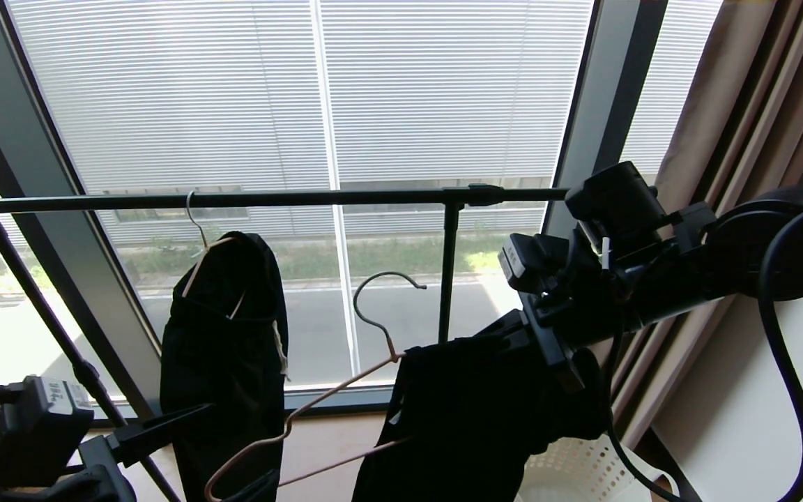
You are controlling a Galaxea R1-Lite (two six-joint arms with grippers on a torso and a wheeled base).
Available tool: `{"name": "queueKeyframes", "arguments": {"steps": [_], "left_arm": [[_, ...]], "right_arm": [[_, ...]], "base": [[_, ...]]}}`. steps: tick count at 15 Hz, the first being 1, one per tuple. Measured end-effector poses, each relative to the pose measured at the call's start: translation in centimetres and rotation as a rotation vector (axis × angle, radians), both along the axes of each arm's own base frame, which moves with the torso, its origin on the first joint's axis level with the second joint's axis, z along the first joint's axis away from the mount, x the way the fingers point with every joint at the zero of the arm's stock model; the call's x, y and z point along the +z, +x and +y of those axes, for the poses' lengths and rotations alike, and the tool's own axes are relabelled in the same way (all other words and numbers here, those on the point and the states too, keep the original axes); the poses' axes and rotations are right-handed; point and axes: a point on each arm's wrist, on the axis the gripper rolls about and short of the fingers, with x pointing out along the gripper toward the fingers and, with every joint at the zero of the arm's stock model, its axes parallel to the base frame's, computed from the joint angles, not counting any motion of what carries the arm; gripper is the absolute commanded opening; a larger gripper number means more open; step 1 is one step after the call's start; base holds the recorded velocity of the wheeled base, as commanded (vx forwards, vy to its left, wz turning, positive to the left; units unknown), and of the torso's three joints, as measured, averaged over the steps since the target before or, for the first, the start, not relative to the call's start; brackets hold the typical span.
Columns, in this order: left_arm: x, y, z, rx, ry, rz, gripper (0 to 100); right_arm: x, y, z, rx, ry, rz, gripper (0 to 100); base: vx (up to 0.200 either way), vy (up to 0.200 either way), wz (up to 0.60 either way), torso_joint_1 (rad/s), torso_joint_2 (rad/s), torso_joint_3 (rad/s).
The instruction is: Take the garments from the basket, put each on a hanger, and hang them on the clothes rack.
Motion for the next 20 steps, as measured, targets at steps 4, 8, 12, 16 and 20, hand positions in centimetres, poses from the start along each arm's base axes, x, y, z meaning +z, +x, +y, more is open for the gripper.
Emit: {"name": "queueKeyframes", "arguments": {"steps": [4,8,12,16,20], "left_arm": [[-0.9,-0.3,1.4,0.092,-0.107,0.113,100],[-1.6,-0.4,2.0,0.076,-0.199,0.228,100],[-2.6,0.6,1.7,0.095,-0.222,0.350,100],[-3.5,1.5,1.2,0.103,-0.188,0.420,100],[-3.6,2.9,0.3,0.091,-0.169,0.451,100]], "right_arm": [[0.5,0.0,-0.7,-0.061,0.000,0.018,0],[1.0,0.0,-1.4,-0.092,0.009,0.022,0],[1.8,-0.3,-1.8,-0.134,0.034,0.055,0],[2.7,-0.7,-2.2,-0.142,0.052,0.035,0],[3.1,-0.8,-2.3,-0.173,0.066,0.069,0]], "base": [[0.000,0.000,0.00,0.000,0.00,0.000],[0.000,0.000,0.00,0.000,0.00,0.000],[0.000,0.000,0.00,0.000,0.00,0.000],[0.000,0.000,0.00,0.000,0.00,0.000],[0.000,0.000,0.00,0.000,0.00,0.000]]}}
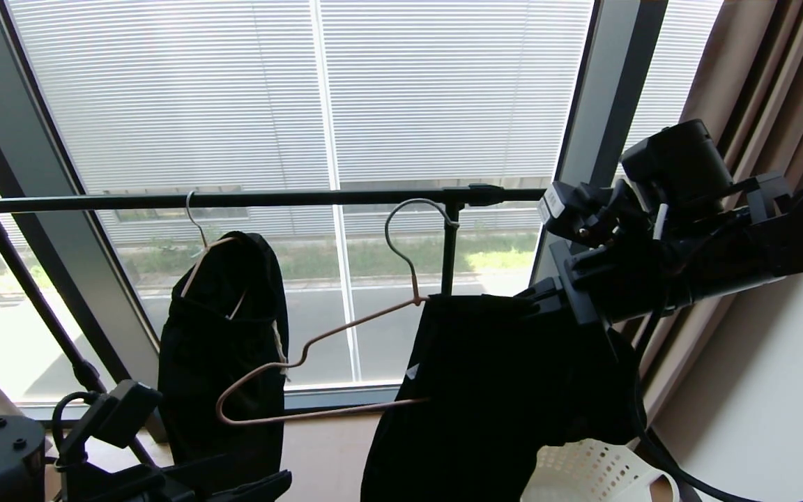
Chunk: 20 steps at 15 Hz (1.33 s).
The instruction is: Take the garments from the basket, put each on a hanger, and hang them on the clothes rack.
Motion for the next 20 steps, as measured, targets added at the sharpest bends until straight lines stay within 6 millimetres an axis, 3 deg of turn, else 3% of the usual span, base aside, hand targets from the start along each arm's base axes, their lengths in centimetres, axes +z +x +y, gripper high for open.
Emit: {"name": "queueKeyframes", "arguments": {"steps": [10,16,20], "left_arm": [[0.5,4.8,-4.6,-0.093,0.005,0.003,100],[-0.2,6.6,-6.8,-0.134,0.019,0.019,100],[-0.3,6.9,-7.1,-0.134,0.009,-0.008,100]], "right_arm": [[0.8,-0.7,-0.3,-0.009,0.021,-0.012,0],[1.1,-1.0,-0.2,-0.005,0.023,-0.020,0],[1.1,-1.1,-0.1,-0.001,0.023,-0.020,0]], "base": [[0.000,0.000,0.00,0.000,0.00,0.000],[0.000,0.000,0.00,0.000,0.00,0.000],[0.000,0.000,0.00,0.000,0.00,0.000]]}}
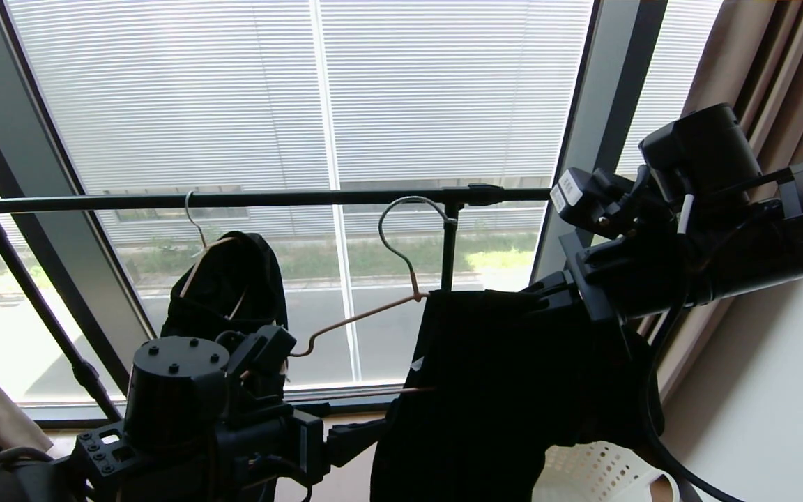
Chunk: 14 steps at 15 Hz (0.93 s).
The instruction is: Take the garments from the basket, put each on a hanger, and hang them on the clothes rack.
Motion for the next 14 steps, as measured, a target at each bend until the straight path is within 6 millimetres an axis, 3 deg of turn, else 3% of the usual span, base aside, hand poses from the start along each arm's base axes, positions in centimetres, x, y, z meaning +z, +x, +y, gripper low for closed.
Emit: {"name": "queueKeyframes", "arguments": {"steps": [7,14], "left_arm": [[0.7,-2.8,3.5,0.074,-0.028,-0.043,100],[0.9,-2.0,6.6,0.064,-0.113,-0.009,100]], "right_arm": [[-0.1,1.3,-2.4,-0.050,0.036,0.019,0],[0.4,1.6,-3.3,0.077,0.178,0.022,0]], "base": [[0.000,0.000,0.00,0.000,0.00,0.000],[0.000,0.000,0.00,0.000,0.00,0.000]]}}
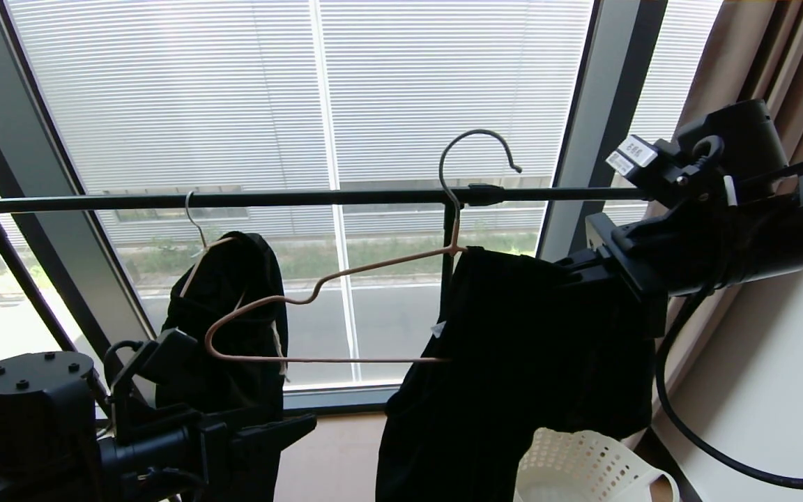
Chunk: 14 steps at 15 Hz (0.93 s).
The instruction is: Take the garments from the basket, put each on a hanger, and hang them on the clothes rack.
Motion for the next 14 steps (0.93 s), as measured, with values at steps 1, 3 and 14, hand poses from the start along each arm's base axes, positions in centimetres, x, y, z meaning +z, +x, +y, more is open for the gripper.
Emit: {"name": "queueKeyframes", "arguments": {"steps": [1,3,14], "left_arm": [[-0.1,0.3,0.1,0.005,0.000,0.004,100],[-0.3,0.9,-0.1,-0.008,-0.004,0.019,100],[-1.1,3.0,-4.9,-0.207,-0.034,-0.011,100]], "right_arm": [[0.0,0.0,-0.2,0.016,0.013,-0.006,0],[0.2,-0.2,-0.3,0.050,0.041,-0.011,0],[0.7,-1.4,0.6,0.093,0.046,-0.025,0]], "base": [[0.000,0.000,0.00,0.000,0.00,0.000],[0.000,0.000,0.00,0.000,0.00,0.000],[0.000,0.000,0.00,0.000,0.00,0.000]]}}
